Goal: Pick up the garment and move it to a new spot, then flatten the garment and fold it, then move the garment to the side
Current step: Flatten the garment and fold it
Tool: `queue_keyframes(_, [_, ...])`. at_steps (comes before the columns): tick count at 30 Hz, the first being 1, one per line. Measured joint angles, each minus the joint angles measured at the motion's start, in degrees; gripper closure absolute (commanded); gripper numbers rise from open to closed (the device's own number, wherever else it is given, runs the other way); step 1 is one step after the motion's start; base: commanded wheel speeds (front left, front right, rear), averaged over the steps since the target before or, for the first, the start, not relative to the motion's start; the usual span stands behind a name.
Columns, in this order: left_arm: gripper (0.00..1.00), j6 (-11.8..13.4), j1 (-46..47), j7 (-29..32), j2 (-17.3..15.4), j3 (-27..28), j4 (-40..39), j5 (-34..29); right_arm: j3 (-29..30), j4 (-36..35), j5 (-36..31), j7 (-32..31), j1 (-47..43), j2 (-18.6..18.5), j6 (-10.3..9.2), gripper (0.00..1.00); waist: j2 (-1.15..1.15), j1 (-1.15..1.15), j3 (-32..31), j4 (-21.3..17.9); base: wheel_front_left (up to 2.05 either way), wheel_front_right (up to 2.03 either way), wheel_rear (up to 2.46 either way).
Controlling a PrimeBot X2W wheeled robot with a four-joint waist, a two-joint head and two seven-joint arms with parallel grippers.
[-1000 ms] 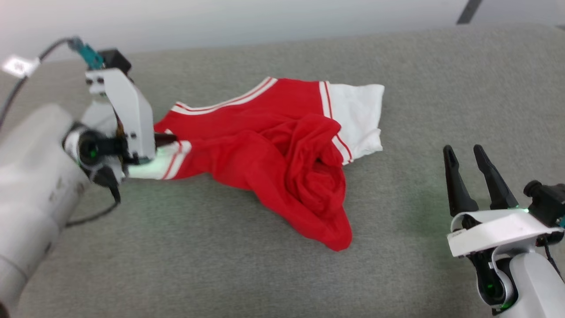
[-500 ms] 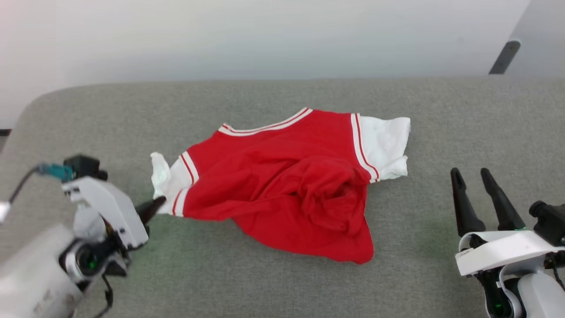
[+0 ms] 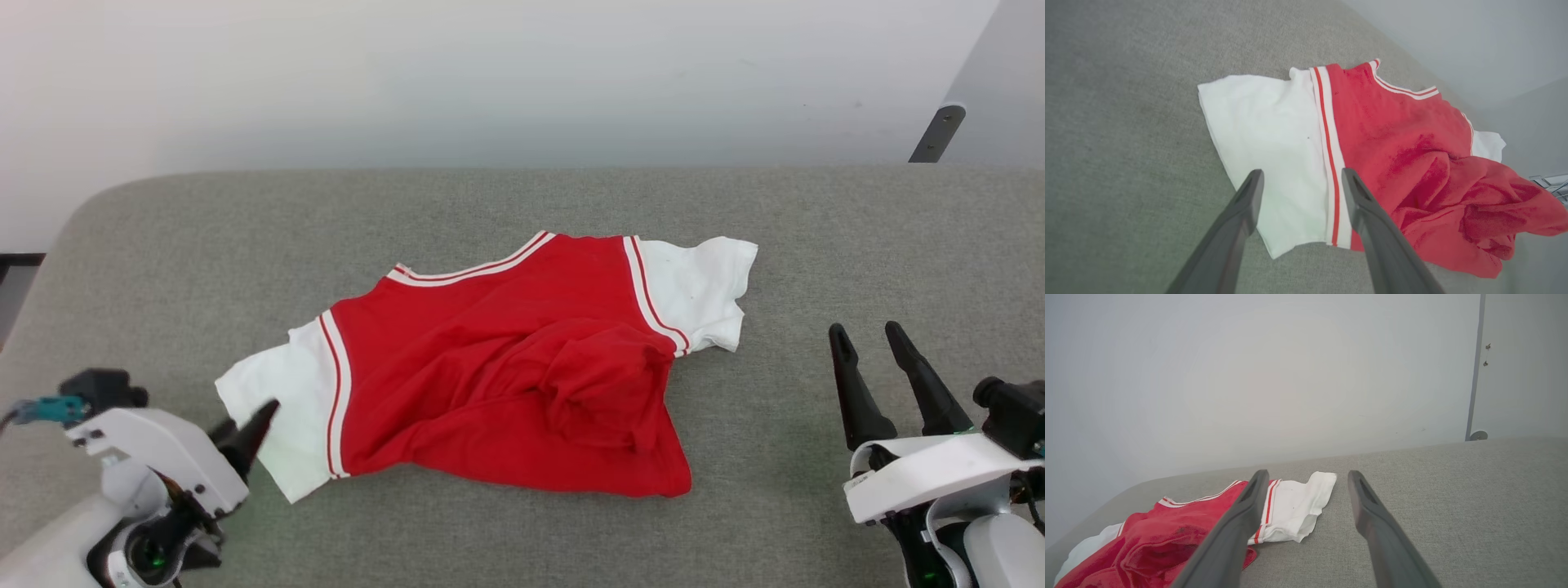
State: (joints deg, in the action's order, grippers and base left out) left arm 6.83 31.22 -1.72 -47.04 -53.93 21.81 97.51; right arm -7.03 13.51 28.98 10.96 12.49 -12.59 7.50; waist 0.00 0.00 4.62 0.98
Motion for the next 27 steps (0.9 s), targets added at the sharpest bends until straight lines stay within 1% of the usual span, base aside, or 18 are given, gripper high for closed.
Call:
queue_keyframes(3, [0.0,-0.36,-0.21,-4.83,-0.75,0.58,-1.36,-2.47,-1.15,-0.65,-0.73,-1.53,0.07,-1.55,0.0,0.0,0.0,0.0,-0.03,0.05,0.0,0.0,0.0])
queue_keyframes(4, [0.0,-0.65,-0.35,-7.08,-0.79,0.44,-2.4,-4.44,-1.58,-0.92,-0.8,-2.23,0.24,-2.2,0.0,0.0,0.0,0.0,0.0,0.14,0.0,0.0,0.0])
queue_keyframes(5, [0.0,-0.53,-0.66,-9.36,-0.44,0.9,-2.96,-5.34,-2.13,-1.13,-0.96,-3.15,0.63,-3.01,0.0,0.0,0.0,0.0,0.08,0.29,0.0,0.0,0.0])
queue_keyframes(7, [0.0,-0.19,-1.67,-11.91,0.88,2.04,-4.31,-6.26,-3.05,-1.33,-1.32,-5.6,1.69,-4.6,0.0,0.0,0.0,0.0,0.35,0.74,0.0,0.0,0.0])
queue_keyframes(9, [0.0,0.77,-2.42,-13.0,2.4,2.72,-5.88,-10.55,-4.83,-1.77,-1.56,-8.26,3.29,-6.54,0.0,0.0,0.0,0.0,0.67,1.37,0.0,0.0,0.0])
queue_keyframes(11, [0.0,2.08,-3.36,-13.18,4.67,5.03,-7.04,-15.88,-6.3,-2.15,-1.59,-11.29,5.39,-8.48,0.0,0.0,0.0,0.0,1.05,2.22,0.0,0.0,0.0])
queue_keyframes(14, [0.0,4.43,-5.7,-13.28,9.15,10.76,-9.04,-27.89,-8.77,-2.32,-0.99,-16.51,9.1,-12.15,0.0,0.0,0.0,0.0,1.74,3.9,0.0,0.0,0.0])
queue_keyframes(17, [0.0,5.27,-9.94,-13.36,14.06,15.73,-10.68,-38.12,-12.59,-1.68,0.45,-23.35,13.56,-16.29,0.01,0.0,0.0,0.0,2.62,5.9,0.0,0.0,0.0])
queue_keyframes(19, [0.0,5.24,-12.18,-13.36,16.64,18.8,-12.07,-44.3,-15.25,-0.88,1.85,-27.75,16.57,-19.07,0.01,0.0,0.0,0.0,3.26,7.35,0.0,0.0,0.0])
queue_keyframes(22, [0.0,4.58,-14.71,-13.37,20.53,23.49,-13.66,-51.52,-19.52,0.55,6.26,-35.59,21.31,-22.14,0.01,0.0,0.0,0.0,4.4,9.58,0.0,0.0,0.0])
queue_keyframes(24, [0.0,3.48,-16.2,-13.37,22.82,26.46,-14.14,-55.31,-23.54,1.1,9.38,-40.92,24.7,-24.64,0.01,0.0,0.0,0.0,5.4,10.92,0.0,0.0,0.0])
queue_keyframes(27, [0.0,1.0,-17.23,-13.36,26.02,29.33,-14.15,-59.83,-27.59,3.25,13.02,-46.85,30.32,-28.24,0.01,0.0,0.0,0.0,7.41,12.55,0.0,0.0,0.0])
